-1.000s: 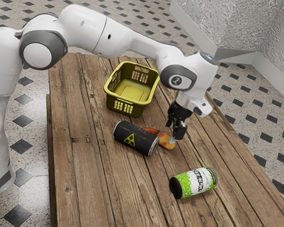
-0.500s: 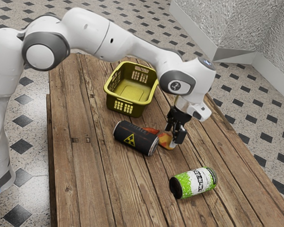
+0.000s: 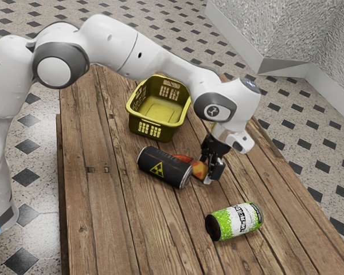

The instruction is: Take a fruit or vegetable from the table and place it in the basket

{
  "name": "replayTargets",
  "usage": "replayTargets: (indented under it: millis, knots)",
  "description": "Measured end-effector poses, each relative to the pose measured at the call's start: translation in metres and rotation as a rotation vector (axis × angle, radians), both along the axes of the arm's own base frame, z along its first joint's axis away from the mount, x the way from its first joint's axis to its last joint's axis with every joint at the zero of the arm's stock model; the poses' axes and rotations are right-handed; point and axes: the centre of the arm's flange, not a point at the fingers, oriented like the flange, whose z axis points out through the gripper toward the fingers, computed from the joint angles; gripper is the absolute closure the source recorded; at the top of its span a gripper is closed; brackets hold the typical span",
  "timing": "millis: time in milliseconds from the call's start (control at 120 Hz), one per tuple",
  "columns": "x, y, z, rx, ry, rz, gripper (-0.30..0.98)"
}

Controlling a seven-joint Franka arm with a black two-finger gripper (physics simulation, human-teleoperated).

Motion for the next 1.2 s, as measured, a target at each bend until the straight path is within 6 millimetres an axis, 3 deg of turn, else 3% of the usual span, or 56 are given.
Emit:
replayTargets:
  millis: [183,392,525,883,1200]
  knots:
    - [0.000,0.000,-0.002,0.003,0.002,0.001,0.26]
    - [0.001,0.001,-0.002,0.008,0.000,0.005,0.27]
    - [0.000,0.000,0.002,0.007,-0.003,0.007,0.45]
    - [0.002,0.002,0.019,0.009,-0.027,0.017,0.50]
    - [0.009,0.017,0.066,0.019,-0.071,0.042,0.51]
